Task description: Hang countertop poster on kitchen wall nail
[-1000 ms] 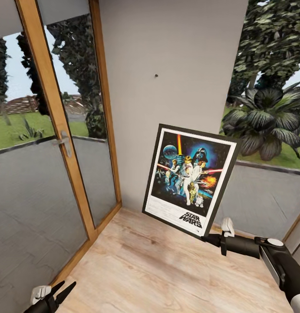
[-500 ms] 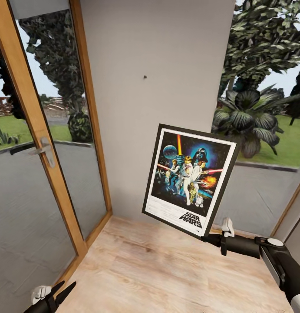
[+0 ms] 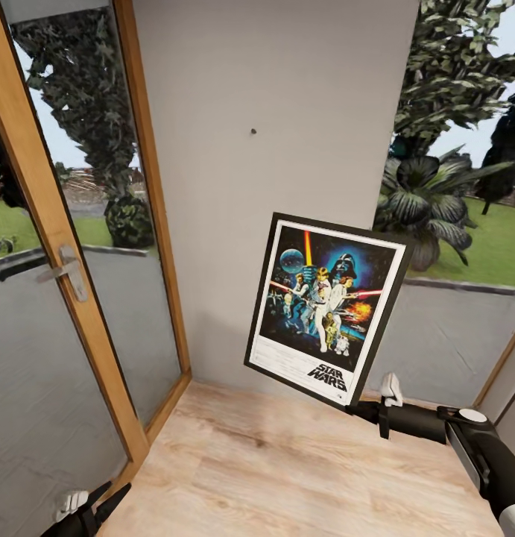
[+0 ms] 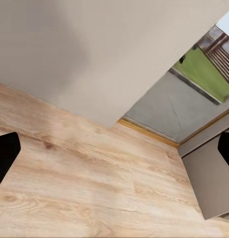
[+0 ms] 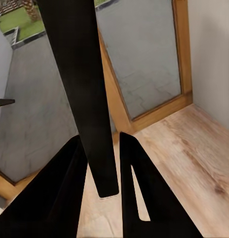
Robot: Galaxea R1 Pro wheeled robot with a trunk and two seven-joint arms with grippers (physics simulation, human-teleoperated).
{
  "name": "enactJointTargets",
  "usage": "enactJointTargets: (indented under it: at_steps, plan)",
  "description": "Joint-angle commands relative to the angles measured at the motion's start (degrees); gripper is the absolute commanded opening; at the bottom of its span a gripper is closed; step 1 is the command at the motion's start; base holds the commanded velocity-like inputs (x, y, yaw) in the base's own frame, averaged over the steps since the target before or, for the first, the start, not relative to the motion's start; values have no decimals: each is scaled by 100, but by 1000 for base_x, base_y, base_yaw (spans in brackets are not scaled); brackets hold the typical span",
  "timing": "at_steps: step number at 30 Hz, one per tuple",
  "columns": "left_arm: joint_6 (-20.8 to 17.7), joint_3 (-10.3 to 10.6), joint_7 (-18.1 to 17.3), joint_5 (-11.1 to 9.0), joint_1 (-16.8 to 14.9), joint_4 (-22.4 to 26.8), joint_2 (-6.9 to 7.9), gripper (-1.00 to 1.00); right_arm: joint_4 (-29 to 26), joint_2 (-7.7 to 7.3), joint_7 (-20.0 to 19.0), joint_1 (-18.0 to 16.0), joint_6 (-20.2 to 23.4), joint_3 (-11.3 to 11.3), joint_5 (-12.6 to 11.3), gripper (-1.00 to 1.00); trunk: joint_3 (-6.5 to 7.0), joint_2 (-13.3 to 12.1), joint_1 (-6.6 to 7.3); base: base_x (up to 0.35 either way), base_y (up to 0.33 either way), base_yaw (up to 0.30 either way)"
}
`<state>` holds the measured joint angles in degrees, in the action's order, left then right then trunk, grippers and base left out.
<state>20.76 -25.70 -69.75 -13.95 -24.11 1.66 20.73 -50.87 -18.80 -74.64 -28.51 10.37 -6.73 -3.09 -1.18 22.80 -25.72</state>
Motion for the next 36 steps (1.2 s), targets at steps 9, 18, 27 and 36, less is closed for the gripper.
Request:
enactJointTargets:
  at_steps: [9, 18, 27, 36]
  plan:
    - [30, 48, -12, -56, -6, -7, 2, 100, 5, 5, -25, -5, 70, 3, -25, -100, 13, 12, -6, 226, 289, -91]
    - [34, 48, -20, -56, -6, -7, 2, 100, 7, 5, -24, -5, 70, 5, -25, -100, 71, 12, -6, 35, 41, -240]
    - [33, 48, -21, -56, -6, -7, 2, 100, 7, 1, -24, -5, 70, 4, -25, -100, 107, 12, -6, 45, 178, -151]
    - [33, 48, -21, -56, -6, -7, 2, 100, 7, 3, -24, -5, 70, 5, -25, -100, 116, 12, -6, 81, 107, -46]
